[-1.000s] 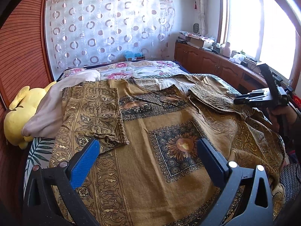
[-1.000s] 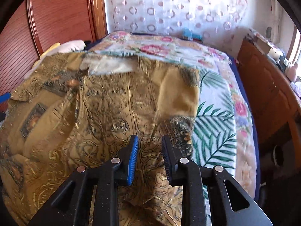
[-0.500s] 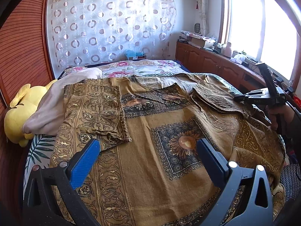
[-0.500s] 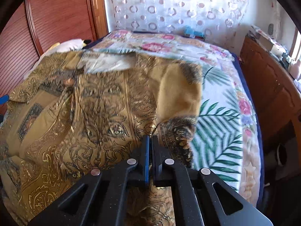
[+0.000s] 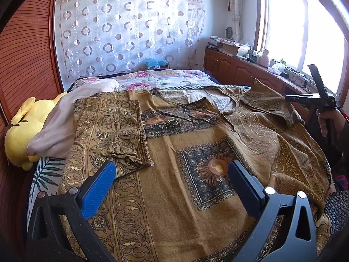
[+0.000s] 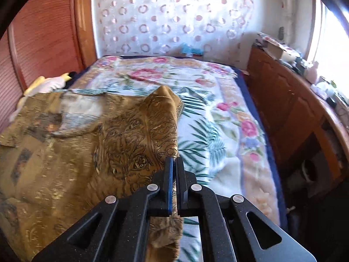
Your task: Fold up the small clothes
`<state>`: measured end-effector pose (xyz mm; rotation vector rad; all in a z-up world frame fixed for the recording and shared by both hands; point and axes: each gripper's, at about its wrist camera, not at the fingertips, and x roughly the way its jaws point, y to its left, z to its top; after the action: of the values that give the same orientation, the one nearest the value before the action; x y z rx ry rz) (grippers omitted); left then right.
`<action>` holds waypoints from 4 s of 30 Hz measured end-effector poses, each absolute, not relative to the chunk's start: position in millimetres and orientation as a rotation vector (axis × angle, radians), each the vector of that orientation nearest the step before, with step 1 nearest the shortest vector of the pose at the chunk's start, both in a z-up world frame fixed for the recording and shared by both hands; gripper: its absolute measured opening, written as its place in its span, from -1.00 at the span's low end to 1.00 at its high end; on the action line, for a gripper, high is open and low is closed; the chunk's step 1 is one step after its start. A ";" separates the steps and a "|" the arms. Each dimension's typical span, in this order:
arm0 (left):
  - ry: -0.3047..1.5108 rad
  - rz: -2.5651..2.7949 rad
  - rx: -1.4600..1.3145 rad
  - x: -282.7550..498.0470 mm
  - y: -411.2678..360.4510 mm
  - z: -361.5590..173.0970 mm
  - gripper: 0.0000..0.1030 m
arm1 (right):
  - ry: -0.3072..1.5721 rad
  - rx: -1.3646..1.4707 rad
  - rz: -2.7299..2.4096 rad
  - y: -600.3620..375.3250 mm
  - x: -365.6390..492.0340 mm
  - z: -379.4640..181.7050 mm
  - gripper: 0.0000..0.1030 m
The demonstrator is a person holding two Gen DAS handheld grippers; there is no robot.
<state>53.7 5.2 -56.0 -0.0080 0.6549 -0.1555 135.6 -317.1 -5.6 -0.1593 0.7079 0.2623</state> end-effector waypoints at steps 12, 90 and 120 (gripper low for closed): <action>0.657 -0.082 -0.008 94.5 39.4 -48.5 1.00 | 0.696 -0.096 0.270 -306.6 163.3 -9.1 -0.56; 0.838 -0.023 -0.144 236.3 163.2 -70.6 -0.45 | 0.774 -0.061 0.285 -311.4 258.7 -38.5 -0.60; 0.645 -0.138 -0.135 77.2 106.2 -37.0 -0.95 | 0.542 -0.110 0.536 -302.9 72.1 -4.7 -0.95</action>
<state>77.2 106.2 -37.0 -0.1345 0.6449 -0.1385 72.1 -302.9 -4.7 -0.1099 0.5425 0.5363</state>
